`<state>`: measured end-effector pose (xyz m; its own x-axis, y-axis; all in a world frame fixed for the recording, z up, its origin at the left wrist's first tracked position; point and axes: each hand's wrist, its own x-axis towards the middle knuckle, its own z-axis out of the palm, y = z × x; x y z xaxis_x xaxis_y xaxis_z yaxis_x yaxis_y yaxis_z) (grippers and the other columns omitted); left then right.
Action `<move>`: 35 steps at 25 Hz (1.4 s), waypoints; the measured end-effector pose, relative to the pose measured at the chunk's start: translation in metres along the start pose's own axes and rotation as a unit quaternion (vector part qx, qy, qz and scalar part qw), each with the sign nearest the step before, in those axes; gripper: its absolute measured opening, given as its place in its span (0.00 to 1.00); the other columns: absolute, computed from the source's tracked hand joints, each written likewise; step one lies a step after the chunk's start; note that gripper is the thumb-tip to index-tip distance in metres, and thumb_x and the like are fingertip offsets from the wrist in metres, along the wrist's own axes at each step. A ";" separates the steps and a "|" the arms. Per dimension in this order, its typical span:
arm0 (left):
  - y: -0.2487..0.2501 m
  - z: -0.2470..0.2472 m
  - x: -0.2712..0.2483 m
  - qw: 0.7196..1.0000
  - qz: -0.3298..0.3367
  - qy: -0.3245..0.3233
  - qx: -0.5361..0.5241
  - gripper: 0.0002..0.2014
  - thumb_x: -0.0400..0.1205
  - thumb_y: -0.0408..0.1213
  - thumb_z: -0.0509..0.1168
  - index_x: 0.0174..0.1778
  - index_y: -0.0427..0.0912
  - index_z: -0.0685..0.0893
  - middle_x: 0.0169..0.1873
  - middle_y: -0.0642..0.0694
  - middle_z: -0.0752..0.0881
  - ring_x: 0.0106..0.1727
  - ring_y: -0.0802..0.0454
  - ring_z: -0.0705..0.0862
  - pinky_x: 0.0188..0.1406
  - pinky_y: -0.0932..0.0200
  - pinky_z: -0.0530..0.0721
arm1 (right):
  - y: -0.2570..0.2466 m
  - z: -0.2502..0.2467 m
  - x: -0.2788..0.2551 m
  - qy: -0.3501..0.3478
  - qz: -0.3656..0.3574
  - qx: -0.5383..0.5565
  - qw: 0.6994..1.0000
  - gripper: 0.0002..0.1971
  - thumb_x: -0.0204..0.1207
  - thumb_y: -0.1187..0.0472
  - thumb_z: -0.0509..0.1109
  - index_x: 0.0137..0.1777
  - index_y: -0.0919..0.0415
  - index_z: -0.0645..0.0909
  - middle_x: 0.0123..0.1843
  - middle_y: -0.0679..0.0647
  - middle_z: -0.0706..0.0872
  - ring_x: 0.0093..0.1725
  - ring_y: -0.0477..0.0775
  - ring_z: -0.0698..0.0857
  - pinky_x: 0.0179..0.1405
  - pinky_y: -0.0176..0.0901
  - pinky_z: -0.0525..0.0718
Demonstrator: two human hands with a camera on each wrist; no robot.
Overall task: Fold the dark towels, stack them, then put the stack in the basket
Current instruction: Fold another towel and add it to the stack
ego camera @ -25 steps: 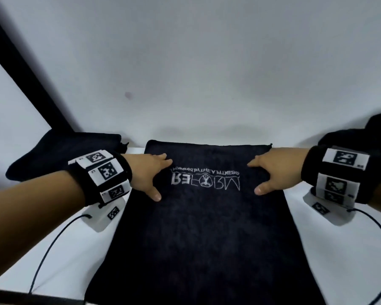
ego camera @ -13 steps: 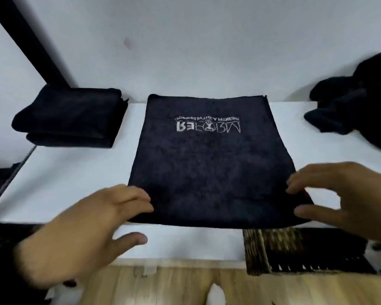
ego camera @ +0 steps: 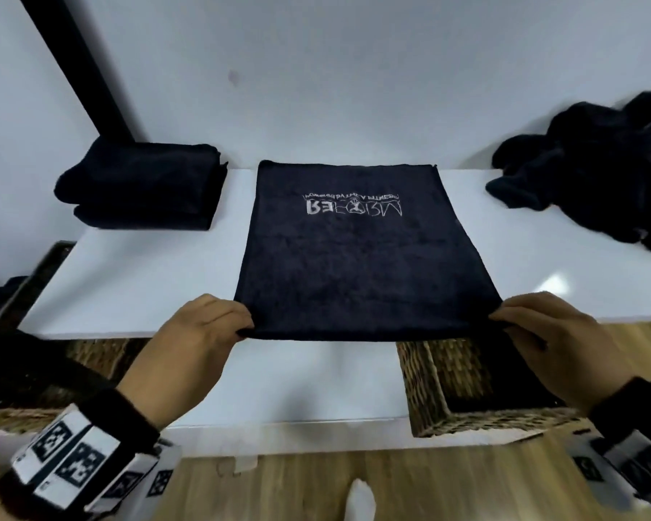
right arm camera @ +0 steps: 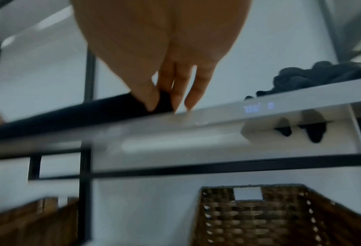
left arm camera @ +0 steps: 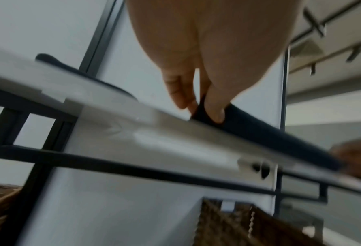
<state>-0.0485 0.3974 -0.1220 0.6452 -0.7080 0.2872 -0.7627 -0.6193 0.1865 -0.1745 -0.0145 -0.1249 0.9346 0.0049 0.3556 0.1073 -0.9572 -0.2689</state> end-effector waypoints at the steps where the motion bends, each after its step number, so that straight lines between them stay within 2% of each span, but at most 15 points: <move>1: 0.004 -0.009 -0.003 0.999 -0.014 -0.017 -0.037 0.12 0.81 0.41 0.57 0.49 0.44 0.86 0.47 0.54 0.88 0.47 0.49 0.86 0.48 0.58 0.77 | -0.001 -0.007 -0.002 0.001 0.018 0.018 1.000 0.09 0.75 0.64 0.67 0.48 0.58 0.89 0.47 0.51 0.89 0.45 0.45 0.84 0.47 0.24 0.74; 3: 0.009 -0.030 -0.007 0.989 -0.066 -0.013 -0.132 0.11 0.81 0.48 0.57 0.51 0.52 0.83 0.45 0.63 0.86 0.47 0.62 0.84 0.46 0.64 0.79 | -0.004 -0.025 -0.001 0.004 0.051 0.072 0.996 0.12 0.74 0.73 0.72 0.46 0.53 0.88 0.45 0.43 0.88 0.44 0.41 0.84 0.45 0.27 0.79; 5: 0.010 -0.048 0.004 0.978 -0.104 0.044 -0.174 0.09 0.80 0.51 0.59 0.48 0.55 0.82 0.42 0.62 0.86 0.44 0.65 0.84 0.39 0.70 0.79 | -0.006 -0.041 0.011 0.052 0.084 0.149 0.984 0.16 0.71 0.76 0.73 0.46 0.52 0.86 0.43 0.41 0.88 0.44 0.41 0.87 0.48 0.29 0.83; 8: -0.002 -0.062 0.050 0.966 -0.148 0.142 -0.155 0.03 0.80 0.44 0.71 0.45 0.52 0.83 0.42 0.59 0.88 0.44 0.68 0.86 0.41 0.79 0.77 | -0.007 -0.056 0.059 0.115 0.110 0.186 0.970 0.14 0.72 0.73 0.74 0.48 0.53 0.85 0.45 0.40 0.87 0.42 0.40 0.87 0.48 0.23 0.81; 10: -0.021 -0.065 0.093 0.949 -0.205 0.156 -0.181 0.04 0.77 0.37 0.73 0.43 0.49 0.85 0.36 0.54 0.89 0.40 0.61 0.88 0.42 0.74 0.82 | 0.000 -0.056 0.104 0.104 0.145 0.232 0.956 0.10 0.74 0.71 0.73 0.47 0.54 0.85 0.39 0.50 0.88 0.36 0.41 0.86 0.41 0.23 0.83; 13: -0.054 -0.060 0.159 0.952 -0.255 0.098 -0.135 0.03 0.78 0.35 0.72 0.45 0.46 0.85 0.39 0.47 0.88 0.37 0.47 0.86 0.36 0.57 0.82 | 0.020 -0.042 0.174 0.005 0.233 0.344 0.910 0.10 0.81 0.73 0.65 0.44 0.57 0.80 0.37 0.57 0.82 0.29 0.43 0.83 0.27 0.36 0.87; 15: -0.073 -0.049 0.197 0.963 -0.261 0.031 -0.057 0.02 0.81 0.37 0.67 0.47 0.44 0.82 0.43 0.44 0.86 0.43 0.47 0.82 0.42 0.58 0.75 | 0.039 -0.024 0.216 -0.101 0.283 0.335 0.893 0.06 0.84 0.69 0.61 0.49 0.60 0.77 0.38 0.59 0.81 0.31 0.52 0.83 0.24 0.46 0.88; 17: -0.090 -0.032 0.224 0.956 -0.286 -0.052 -0.034 0.04 0.84 0.38 0.62 0.49 0.42 0.78 0.46 0.40 0.86 0.46 0.43 0.82 0.44 0.57 0.75 | 0.053 -0.004 0.245 -0.183 0.307 0.280 0.891 0.05 0.84 0.67 0.59 0.55 0.61 0.76 0.40 0.60 0.82 0.31 0.56 0.83 0.23 0.51 0.88; 21: -0.116 0.001 0.245 0.931 -0.336 -0.144 -0.004 0.10 0.84 0.40 0.57 0.53 0.38 0.76 0.48 0.34 0.85 0.47 0.37 0.86 0.49 0.49 0.86 | 0.067 0.025 0.271 -0.254 0.287 0.167 0.908 0.07 0.84 0.67 0.57 0.54 0.64 0.77 0.38 0.62 0.82 0.31 0.58 0.83 0.24 0.52 0.87; 24: -0.120 0.009 0.252 0.922 -0.337 -0.188 0.036 0.10 0.85 0.39 0.56 0.54 0.37 0.76 0.49 0.37 0.84 0.47 0.41 0.84 0.45 0.54 0.82 | 0.075 0.036 0.274 -0.251 0.301 0.174 0.903 0.05 0.84 0.66 0.59 0.51 0.64 0.77 0.36 0.62 0.81 0.29 0.58 0.82 0.24 0.50 0.87; 26: -0.119 0.013 0.258 0.917 -0.332 -0.209 0.072 0.11 0.86 0.39 0.55 0.57 0.35 0.76 0.52 0.36 0.84 0.51 0.40 0.83 0.48 0.54 0.79 | 0.075 0.037 0.275 -0.257 0.303 0.167 0.902 0.04 0.84 0.64 0.61 0.50 0.62 0.76 0.35 0.62 0.82 0.28 0.58 0.82 0.25 0.51 0.87; 29: -0.104 0.008 0.260 0.904 -0.337 -0.230 0.128 0.13 0.85 0.38 0.57 0.60 0.33 0.73 0.49 0.35 0.84 0.45 0.41 0.82 0.44 0.53 0.78 | 0.074 0.030 0.274 -0.280 0.303 0.144 0.900 0.10 0.84 0.60 0.62 0.53 0.68 0.77 0.33 0.67 0.84 0.25 0.61 0.84 0.23 0.51 0.87; 30: -0.095 0.001 0.258 0.906 -0.335 -0.216 0.140 0.14 0.85 0.39 0.58 0.61 0.34 0.71 0.50 0.36 0.83 0.45 0.40 0.82 0.44 0.51 0.79 | 0.074 0.025 0.273 -0.270 0.291 0.124 0.910 0.10 0.83 0.57 0.64 0.55 0.66 0.76 0.34 0.66 0.86 0.26 0.61 0.86 0.25 0.51 0.88; 33: -0.051 -0.014 0.243 0.954 -0.237 -0.113 0.143 0.15 0.83 0.45 0.61 0.57 0.38 0.73 0.53 0.40 0.80 0.53 0.39 0.81 0.49 0.48 0.80 | 0.067 0.005 0.258 -0.179 0.159 0.012 0.971 0.11 0.77 0.49 0.70 0.53 0.53 0.75 0.39 0.53 0.88 0.42 0.60 0.89 0.45 0.48 0.85; 35: -0.010 -0.007 0.224 0.975 -0.163 -0.136 0.063 0.18 0.84 0.51 0.58 0.62 0.42 0.74 0.59 0.43 0.79 0.60 0.41 0.80 0.59 0.49 0.78 | 0.047 0.001 0.238 -0.191 0.036 0.002 0.981 0.14 0.76 0.49 0.71 0.59 0.50 0.79 0.51 0.48 0.87 0.56 0.54 0.84 0.57 0.42 0.77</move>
<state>0.1035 0.2468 -0.0532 0.8535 -0.5203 -0.0299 -0.5150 -0.8509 0.1039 0.0535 -0.0580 -0.0534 0.9986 0.0458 -0.0263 0.0364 -0.9579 -0.2846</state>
